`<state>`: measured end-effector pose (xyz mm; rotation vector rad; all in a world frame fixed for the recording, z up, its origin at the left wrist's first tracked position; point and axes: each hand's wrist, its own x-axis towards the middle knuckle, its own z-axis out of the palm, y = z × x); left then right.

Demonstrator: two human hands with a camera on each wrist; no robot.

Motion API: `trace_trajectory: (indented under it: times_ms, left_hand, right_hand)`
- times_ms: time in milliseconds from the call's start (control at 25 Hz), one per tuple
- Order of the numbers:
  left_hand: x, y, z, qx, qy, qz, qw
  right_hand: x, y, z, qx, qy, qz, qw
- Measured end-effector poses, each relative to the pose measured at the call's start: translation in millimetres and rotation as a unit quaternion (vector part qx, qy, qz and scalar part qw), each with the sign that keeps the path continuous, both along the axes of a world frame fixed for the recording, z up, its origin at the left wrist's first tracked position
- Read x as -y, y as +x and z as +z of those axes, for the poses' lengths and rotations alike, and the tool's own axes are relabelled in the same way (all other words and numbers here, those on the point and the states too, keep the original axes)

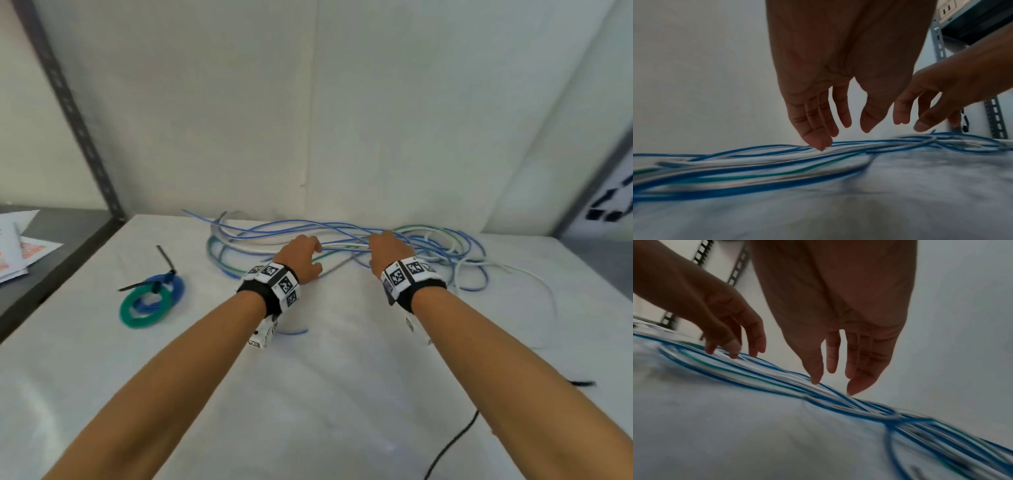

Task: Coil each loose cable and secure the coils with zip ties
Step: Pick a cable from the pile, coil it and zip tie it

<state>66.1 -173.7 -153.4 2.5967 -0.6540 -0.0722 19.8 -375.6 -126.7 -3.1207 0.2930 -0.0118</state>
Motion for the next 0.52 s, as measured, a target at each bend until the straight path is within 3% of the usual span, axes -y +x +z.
trace_trajectory:
  times_ms: [120,280,360,440,520]
  left_hand:
    - [58,4,-11,-0.011,-0.008,-0.066,0.998]
    - [110,-1,-15,-0.024,0.016,-0.14,0.99]
    - [124,-1,-17,-0.018,0.031,-0.145,0.989]
    - [126,3,-18,-0.004,0.049,-0.131,0.99]
    - [122,6,-19,-0.006,0.049,-0.113,0.992]
  right_hand:
    - [71,-10,-11,-0.031,0.008,-0.018,0.999]
    - [96,-12,-28,-0.079,-0.007,0.029,0.996]
    - [93,-8,-27,-0.035,-0.005,0.062,0.997]
    - [92,-4,-24,0.038,0.056,0.069,0.995]
    - [99,-2,-22,0.095,0.103,0.017,0.99]
